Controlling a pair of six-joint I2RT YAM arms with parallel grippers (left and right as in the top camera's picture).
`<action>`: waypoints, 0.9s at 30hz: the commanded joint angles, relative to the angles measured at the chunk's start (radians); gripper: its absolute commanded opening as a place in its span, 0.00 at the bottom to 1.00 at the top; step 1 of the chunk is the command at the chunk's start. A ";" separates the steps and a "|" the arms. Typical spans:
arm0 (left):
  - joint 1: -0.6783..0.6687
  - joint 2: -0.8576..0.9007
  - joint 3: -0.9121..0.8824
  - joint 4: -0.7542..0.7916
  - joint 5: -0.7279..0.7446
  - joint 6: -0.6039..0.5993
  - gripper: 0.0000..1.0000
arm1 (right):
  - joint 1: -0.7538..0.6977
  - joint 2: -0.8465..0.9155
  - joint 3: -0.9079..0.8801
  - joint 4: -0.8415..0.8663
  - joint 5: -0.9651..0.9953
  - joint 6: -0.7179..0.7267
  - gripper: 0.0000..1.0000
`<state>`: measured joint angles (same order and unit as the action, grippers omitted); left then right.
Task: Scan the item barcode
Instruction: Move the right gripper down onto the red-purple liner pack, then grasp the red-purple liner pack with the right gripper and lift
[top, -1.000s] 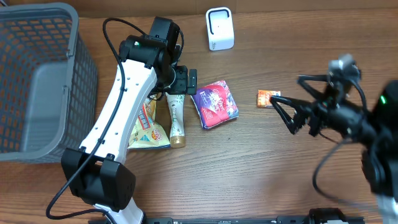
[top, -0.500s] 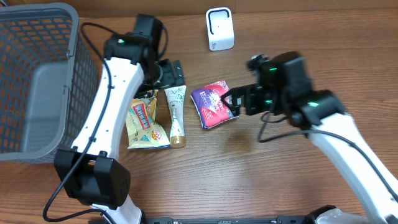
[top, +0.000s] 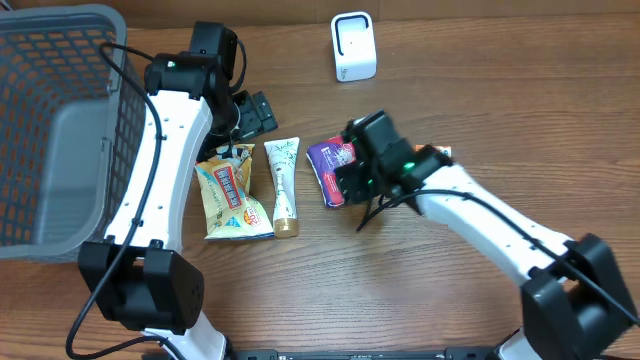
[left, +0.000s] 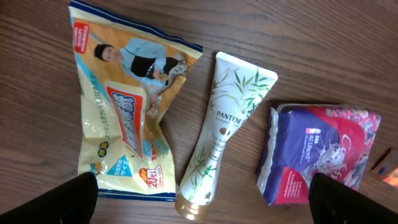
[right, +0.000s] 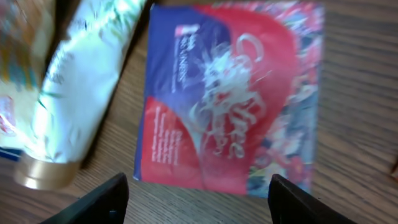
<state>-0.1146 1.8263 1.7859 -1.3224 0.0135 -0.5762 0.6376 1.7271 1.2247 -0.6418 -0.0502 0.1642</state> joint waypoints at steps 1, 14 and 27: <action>0.039 -0.006 -0.003 -0.011 -0.021 -0.069 1.00 | 0.060 0.013 0.023 0.002 0.082 -0.063 0.73; 0.063 -0.006 -0.003 -0.003 -0.032 -0.090 1.00 | 0.223 0.113 0.023 0.055 0.336 -0.141 0.72; 0.070 -0.005 -0.003 -0.006 -0.040 -0.089 1.00 | 0.210 0.185 0.023 0.129 0.372 -0.181 0.66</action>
<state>-0.0513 1.8263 1.7859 -1.3273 -0.0059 -0.6525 0.8566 1.8755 1.2251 -0.5167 0.3038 -0.0063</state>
